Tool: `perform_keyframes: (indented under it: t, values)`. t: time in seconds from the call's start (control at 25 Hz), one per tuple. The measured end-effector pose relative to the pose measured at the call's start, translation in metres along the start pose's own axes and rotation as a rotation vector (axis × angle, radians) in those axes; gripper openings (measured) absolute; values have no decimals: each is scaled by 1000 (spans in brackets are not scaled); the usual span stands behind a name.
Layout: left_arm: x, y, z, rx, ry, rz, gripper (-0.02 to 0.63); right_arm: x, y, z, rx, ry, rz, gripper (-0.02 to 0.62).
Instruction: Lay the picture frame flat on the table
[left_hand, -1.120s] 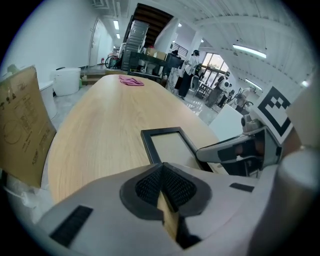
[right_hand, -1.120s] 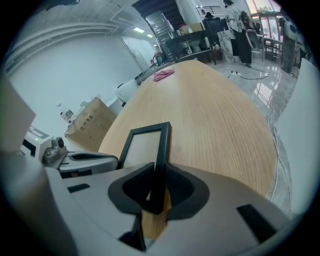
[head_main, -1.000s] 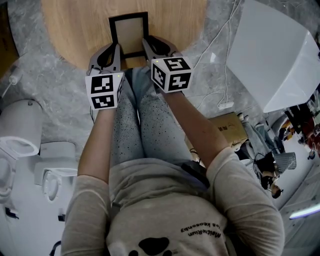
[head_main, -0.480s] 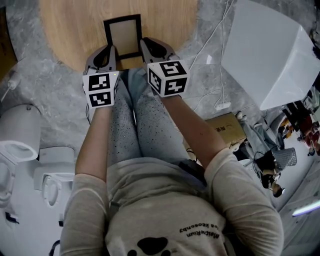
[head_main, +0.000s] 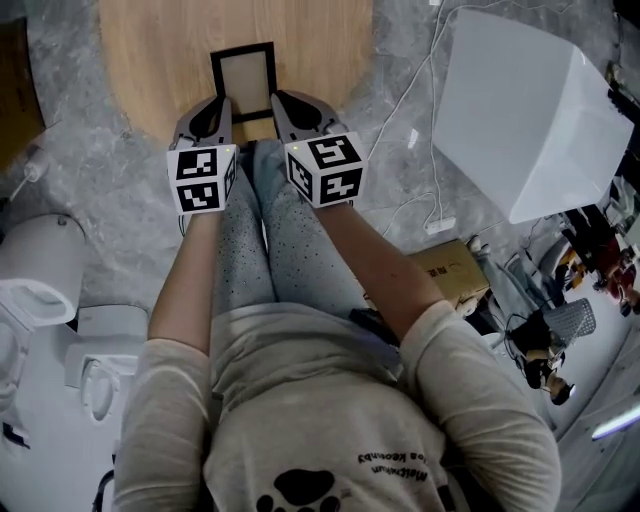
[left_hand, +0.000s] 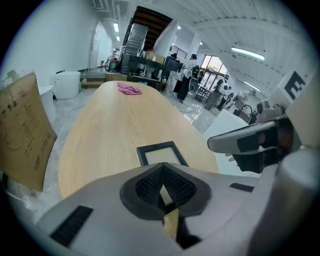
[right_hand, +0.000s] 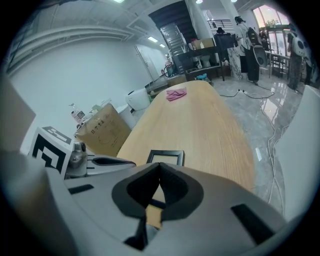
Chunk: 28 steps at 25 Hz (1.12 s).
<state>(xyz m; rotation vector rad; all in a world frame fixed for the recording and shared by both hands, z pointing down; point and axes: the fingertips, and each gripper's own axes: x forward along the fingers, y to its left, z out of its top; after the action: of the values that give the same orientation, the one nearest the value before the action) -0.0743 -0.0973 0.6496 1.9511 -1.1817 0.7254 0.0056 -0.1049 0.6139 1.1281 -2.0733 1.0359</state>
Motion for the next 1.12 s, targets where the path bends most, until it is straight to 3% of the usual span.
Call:
perform_keyframes:
  t: [0.48, 0.72, 1.12]
  values:
    - [-64, -31, 59, 38, -107, 18, 9, -55, 19, 59, -103, -73, 4, 11]
    - [-103, -43, 90, 13, -178, 36, 9, -92, 30, 91, -91, -135, -9, 9]
    - [-158, -65, 127, 44, -253, 27, 9, -157, 58, 120, -19, -230, 28, 11]
